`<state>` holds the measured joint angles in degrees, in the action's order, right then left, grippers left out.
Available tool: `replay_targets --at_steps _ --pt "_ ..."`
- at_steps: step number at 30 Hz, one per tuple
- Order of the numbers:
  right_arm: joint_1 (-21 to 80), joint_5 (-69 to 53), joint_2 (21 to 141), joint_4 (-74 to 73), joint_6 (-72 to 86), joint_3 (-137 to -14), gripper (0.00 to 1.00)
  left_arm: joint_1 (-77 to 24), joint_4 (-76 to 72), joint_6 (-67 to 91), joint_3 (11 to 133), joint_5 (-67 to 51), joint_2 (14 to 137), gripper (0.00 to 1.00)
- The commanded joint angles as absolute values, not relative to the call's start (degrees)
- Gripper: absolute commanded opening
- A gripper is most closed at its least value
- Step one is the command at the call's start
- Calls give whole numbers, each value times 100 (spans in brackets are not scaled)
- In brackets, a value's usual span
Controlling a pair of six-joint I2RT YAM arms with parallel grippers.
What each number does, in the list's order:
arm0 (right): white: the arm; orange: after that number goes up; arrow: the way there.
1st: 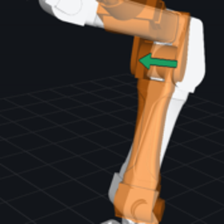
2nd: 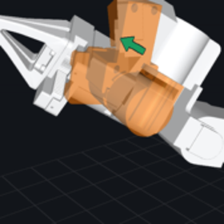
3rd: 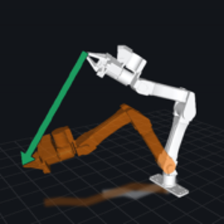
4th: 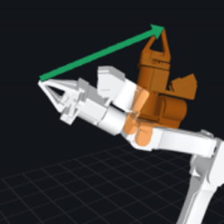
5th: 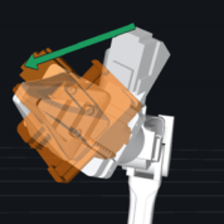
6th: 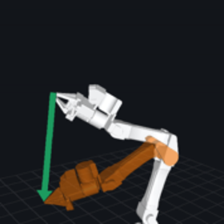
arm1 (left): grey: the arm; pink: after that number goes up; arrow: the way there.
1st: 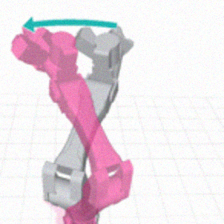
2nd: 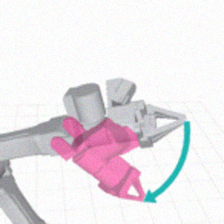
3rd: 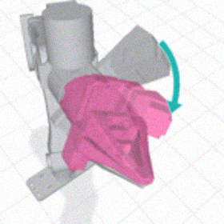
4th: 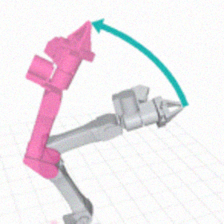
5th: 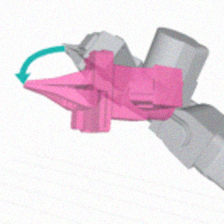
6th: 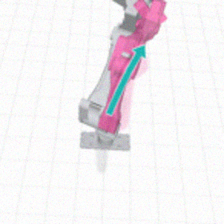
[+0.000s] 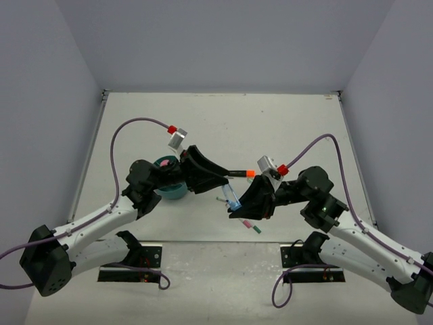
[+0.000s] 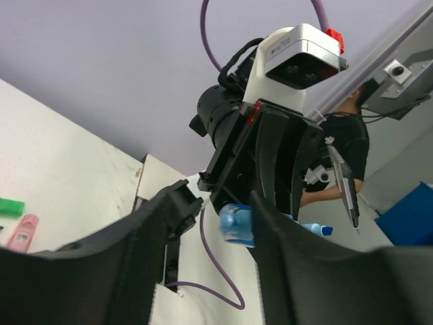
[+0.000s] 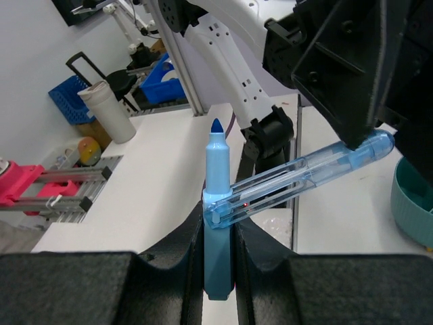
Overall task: Sort the stationery into containers
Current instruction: Close the pen cap on the pen.
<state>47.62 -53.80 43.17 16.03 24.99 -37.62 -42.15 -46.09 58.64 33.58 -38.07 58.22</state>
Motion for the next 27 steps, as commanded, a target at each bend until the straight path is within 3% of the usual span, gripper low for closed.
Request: replay_targets --at_steps 1,7,27 --pt "4774 -5425 4263 1861 2320 -3778 0 -4260 -6063 6766 3287 -4227 5980 42" --pt "4772 -5203 4228 1864 2250 -3727 0 -4289 -6539 7189 3226 -4324 5960 19" --pt "4781 -4127 4425 1310 2865 -4110 0 -4289 -5989 6740 3287 -4148 5595 6"
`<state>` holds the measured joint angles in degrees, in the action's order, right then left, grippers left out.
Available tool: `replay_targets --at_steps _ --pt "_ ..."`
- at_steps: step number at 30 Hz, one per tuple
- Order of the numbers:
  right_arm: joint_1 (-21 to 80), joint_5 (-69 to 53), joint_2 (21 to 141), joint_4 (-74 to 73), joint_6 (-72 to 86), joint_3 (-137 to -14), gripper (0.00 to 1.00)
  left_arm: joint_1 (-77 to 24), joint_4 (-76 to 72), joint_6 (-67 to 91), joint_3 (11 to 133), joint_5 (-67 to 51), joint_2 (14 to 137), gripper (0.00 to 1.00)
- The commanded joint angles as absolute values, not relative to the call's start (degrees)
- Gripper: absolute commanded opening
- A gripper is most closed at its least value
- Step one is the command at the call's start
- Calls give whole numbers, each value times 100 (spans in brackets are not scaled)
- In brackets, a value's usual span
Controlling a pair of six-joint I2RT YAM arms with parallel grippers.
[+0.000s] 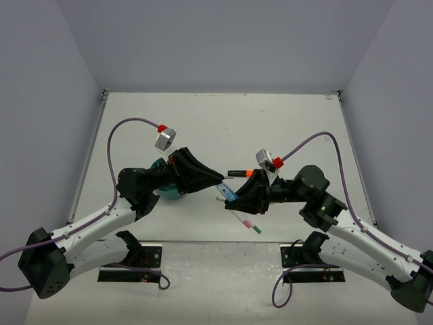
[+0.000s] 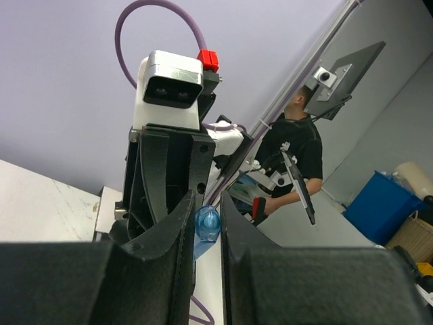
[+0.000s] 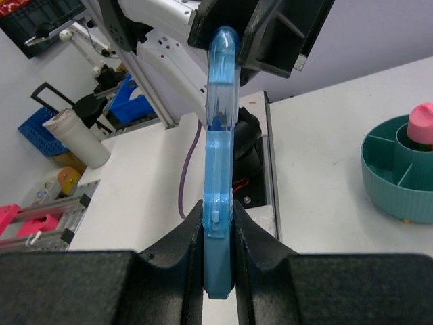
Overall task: Sort the stationery into containers
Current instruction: Close the pen cap on the pen.
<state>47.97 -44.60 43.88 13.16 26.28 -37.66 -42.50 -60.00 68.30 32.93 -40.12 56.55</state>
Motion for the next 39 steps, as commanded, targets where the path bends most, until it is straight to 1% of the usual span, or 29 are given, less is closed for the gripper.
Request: replay_targets --at_steps 1,7,14,20,25,30,34,35,36,37,39 --pt "4781 -4111 4416 1323 2915 -4137 0 -4289 -5985 6723 3277 -4139 5608 6" --pt "4777 -3994 4381 1278 3036 -4380 0 -4294 -5898 6623 3243 -4109 5734 0" --pt "4779 -3670 4840 1012 3150 -4998 0 -4307 -5546 6333 3271 -4048 5818 0" --pt "4778 -3269 5251 803 3328 -5583 0 -4344 -4735 5754 3224 -3777 5720 0" --pt "4772 -3534 5632 812 3301 -6156 0 -4478 -4553 5428 3170 -3771 5745 0" --pt "4764 -3480 5818 651 3086 -6258 0 -4588 -4151 5125 3199 -3666 5573 0" --pt "4764 -3670 5775 598 2867 -5898 0 -4588 -3140 4668 3397 -3297 5178 0" --pt "4764 -3802 5763 607 2819 -5820 0 -4588 -2987 4580 3476 -3260 5128 4" --pt "4764 -4009 5739 626 2755 -5647 0 -4588 -2651 4388 3565 -3181 5019 12" --pt "4767 -4165 5700 636 2707 -5551 0 -4588 -2496 4282 3628 -3149 4947 17" --pt "4772 -4387 5639 629 2645 -5428 0 -4588 -2392 4173 3739 -3163 4893 22"
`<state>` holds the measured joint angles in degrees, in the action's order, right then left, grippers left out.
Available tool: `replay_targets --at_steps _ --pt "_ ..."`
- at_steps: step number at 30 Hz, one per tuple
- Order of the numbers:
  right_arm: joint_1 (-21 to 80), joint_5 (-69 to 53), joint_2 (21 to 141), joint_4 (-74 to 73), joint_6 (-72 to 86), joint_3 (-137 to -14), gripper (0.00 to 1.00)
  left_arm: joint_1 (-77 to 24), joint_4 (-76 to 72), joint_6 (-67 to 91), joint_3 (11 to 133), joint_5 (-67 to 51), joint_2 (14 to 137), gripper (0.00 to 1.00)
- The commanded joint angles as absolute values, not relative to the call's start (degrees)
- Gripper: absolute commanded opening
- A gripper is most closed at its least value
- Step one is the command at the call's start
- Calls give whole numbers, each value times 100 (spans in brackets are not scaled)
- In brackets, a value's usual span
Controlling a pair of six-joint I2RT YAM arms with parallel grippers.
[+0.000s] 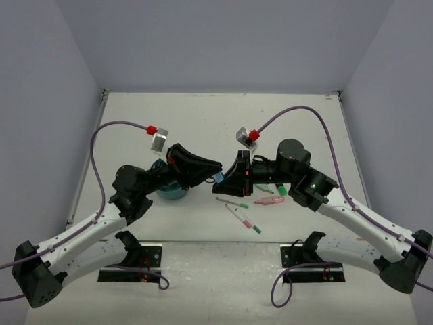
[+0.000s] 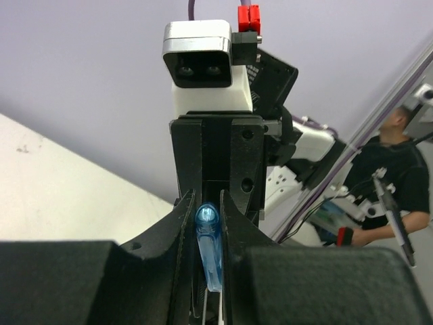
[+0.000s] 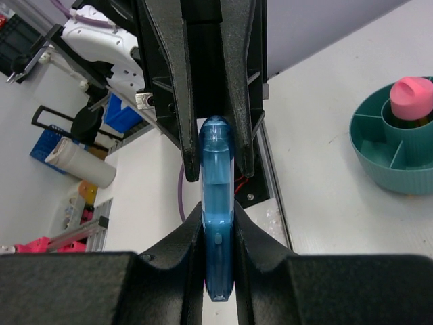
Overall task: Sort the stationery into containers
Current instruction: Close the pen cap on the pen.
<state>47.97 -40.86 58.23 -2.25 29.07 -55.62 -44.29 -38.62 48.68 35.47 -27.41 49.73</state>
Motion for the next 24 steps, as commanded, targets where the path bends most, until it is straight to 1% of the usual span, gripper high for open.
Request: replay_targets --at_steps 1,4,5,6,9,14,15,16,17,18,19,21,22,24 --pt "4770 -4446 5622 601 2619 -5394 0 -4588 -2382 4143 3782 -3211 4907 22" --pt "4765 -4690 5609 474 2445 -5361 0 -4586 -2461 4124 3851 -3374 4979 23" --pt "4772 -4784 5619 417 2417 -5360 0 -4580 -2514 4132 3858 -3425 5006 21" --pt "4772 -4903 5638 335 2267 -5354 0 -4586 -2571 4138 3858 -3513 5038 17" --pt "4764 -4898 5652 46 2009 -5302 0 -4580 -2645 4158 3910 -3806 5115 0" --pt "4766 -4929 5575 -145 1776 -5098 0 -4581 -2192 3880 3996 -3551 4875 0" --pt "4771 -4908 5523 -130 1749 -5039 3 -4588 -1930 3743 4084 -3277 4802 0" --pt "4765 -4834 5490 -123 1749 -5006 17 -4588 -1777 3677 4167 -2985 4770 0" --pt "4770 -4768 5468 -123 1749 -4979 29 -4588 -1478 3574 4238 -2761 4754 0" --pt "4769 -4656 5447 -138 1755 -4966 48 -4588 -1243 3496 4306 -2513 4752 0" --pt "4764 -4504 5425 -165 1766 -4966 74 -4588 -1061 3441 4372 -2246 4763 0" --pt "4764 -4024 5389 -370 1780 -4973 94 -4588 -592 3335 4526 -1574 4831 0" --pt "4764 -3888 5379 -429 1788 -4978 99 -4588 -359 3298 4600 -1217 4874 0" --pt "4765 -3224 5370 -608 1886 -4948 99 -4579 91 3301 4730 13 4995 0"
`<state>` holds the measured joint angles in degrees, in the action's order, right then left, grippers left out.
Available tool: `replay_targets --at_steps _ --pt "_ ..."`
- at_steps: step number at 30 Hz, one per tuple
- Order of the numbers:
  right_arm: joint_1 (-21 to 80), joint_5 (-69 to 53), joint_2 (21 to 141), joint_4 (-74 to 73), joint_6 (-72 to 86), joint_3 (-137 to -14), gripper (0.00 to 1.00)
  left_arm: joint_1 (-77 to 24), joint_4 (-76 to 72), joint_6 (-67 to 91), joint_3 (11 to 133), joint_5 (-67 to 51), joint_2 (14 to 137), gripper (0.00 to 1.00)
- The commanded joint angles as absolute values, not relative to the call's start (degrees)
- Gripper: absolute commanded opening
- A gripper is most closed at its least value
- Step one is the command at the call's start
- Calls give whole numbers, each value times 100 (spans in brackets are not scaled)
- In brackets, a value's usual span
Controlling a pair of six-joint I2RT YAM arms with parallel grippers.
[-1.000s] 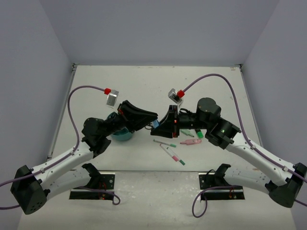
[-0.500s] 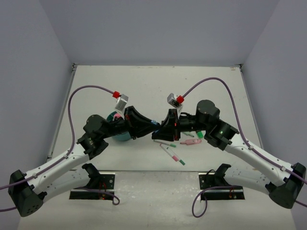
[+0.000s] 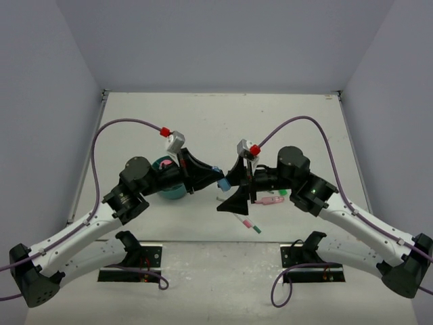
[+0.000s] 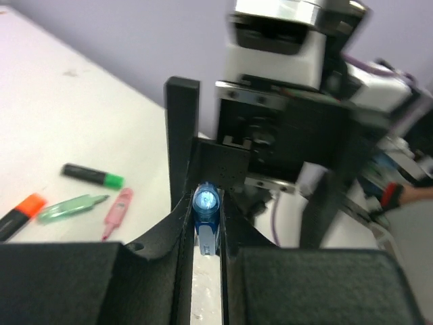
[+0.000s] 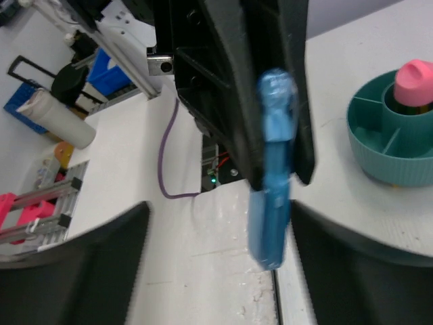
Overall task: Sort the stationery into containers
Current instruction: Close the pen cap on the pen, then place the pen in the storage box.
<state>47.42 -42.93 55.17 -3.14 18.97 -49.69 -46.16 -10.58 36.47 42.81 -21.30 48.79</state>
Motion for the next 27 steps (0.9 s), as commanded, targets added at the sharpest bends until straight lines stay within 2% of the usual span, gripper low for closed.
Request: replay_targets --at_steps 1,7,15,27 --pt "4768 -2925 5370 -679 1924 -4904 99 -4579 385 3334 4777 434 5089 0" --pt "4772 -1207 5309 -940 2057 -4652 99 -4586 985 3433 4960 2512 5462 0" --pt "4766 -469 5241 -914 2103 -4312 99 -4553 1671 3260 5914 4528 6763 0" --pt "4766 -305 5067 -812 2021 -4056 99 -3882 1902 3294 6158 5076 7566 0"
